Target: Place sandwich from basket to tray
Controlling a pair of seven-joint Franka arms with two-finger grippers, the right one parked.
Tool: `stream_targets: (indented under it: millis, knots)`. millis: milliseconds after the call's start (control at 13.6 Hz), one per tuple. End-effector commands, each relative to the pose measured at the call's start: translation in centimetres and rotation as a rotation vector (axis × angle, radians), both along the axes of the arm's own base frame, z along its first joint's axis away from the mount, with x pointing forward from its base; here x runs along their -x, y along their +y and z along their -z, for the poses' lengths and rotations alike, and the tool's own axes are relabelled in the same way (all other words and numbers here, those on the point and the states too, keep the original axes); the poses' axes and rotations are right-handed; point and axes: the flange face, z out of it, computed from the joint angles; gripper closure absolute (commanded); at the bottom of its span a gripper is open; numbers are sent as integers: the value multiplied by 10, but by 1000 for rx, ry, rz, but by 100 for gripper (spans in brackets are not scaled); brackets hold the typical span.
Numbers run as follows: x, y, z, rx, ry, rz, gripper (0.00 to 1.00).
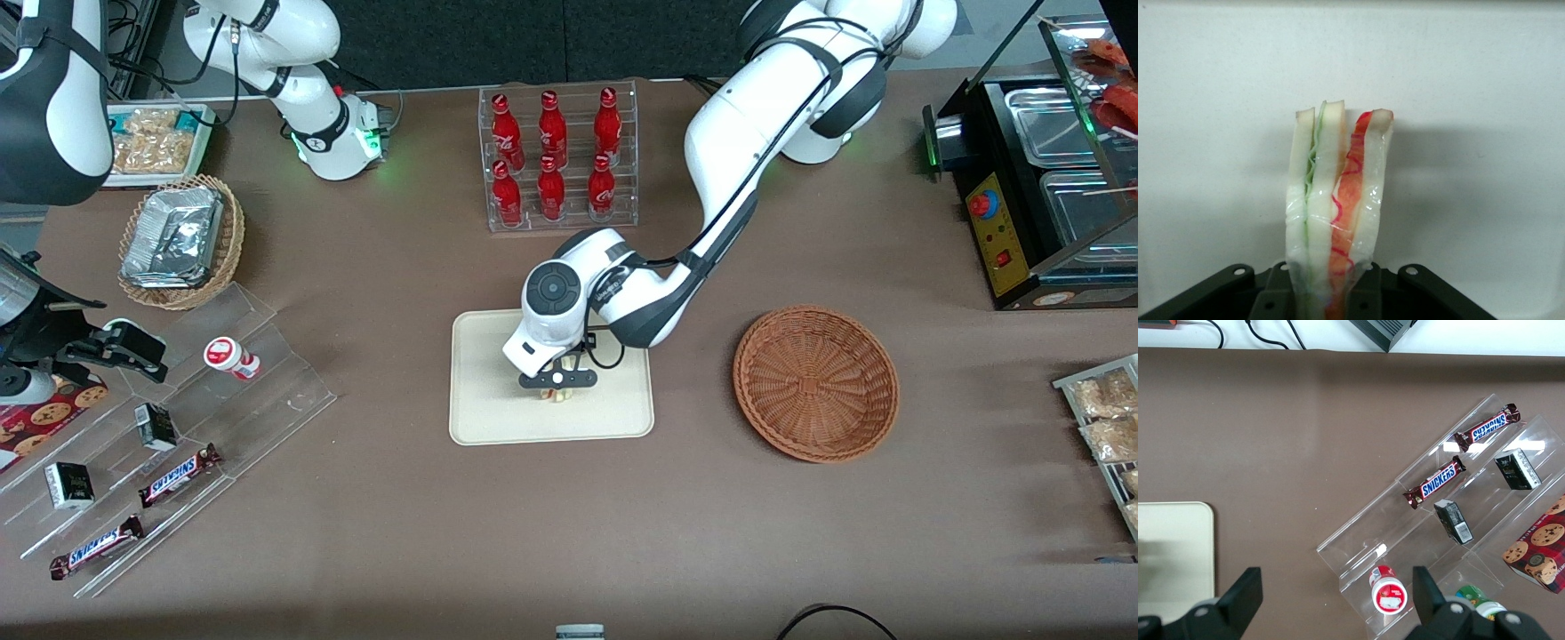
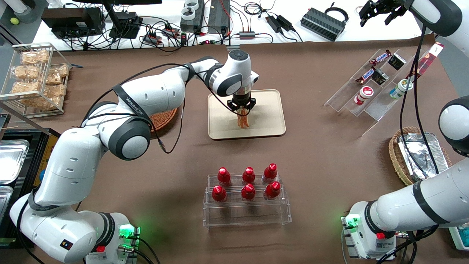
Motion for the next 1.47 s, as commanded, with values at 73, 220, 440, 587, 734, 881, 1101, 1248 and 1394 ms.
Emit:
stream_targets:
  millis: [73,220,440,587,734,881,1101,1248,1394]
  knots:
    - [-5,-6,10,-4,-36,-40,44]
    - [-7,-5,2,-1,-45,-53,0]
    - [-15,2,-29,-4,-42,-108,0]
    - [-35,28,-73,-10,-33,-155,0]
    - [-61,75,-137,10,-16,-221,1]
    - [-69,123,-175,-32,1,-211,1]
    - [-78,224,-206,-18,30,-175,1]
    - [-71,274,-212,-46,35,-146,2]
    - [-69,341,-215,-48,50,-138,2]
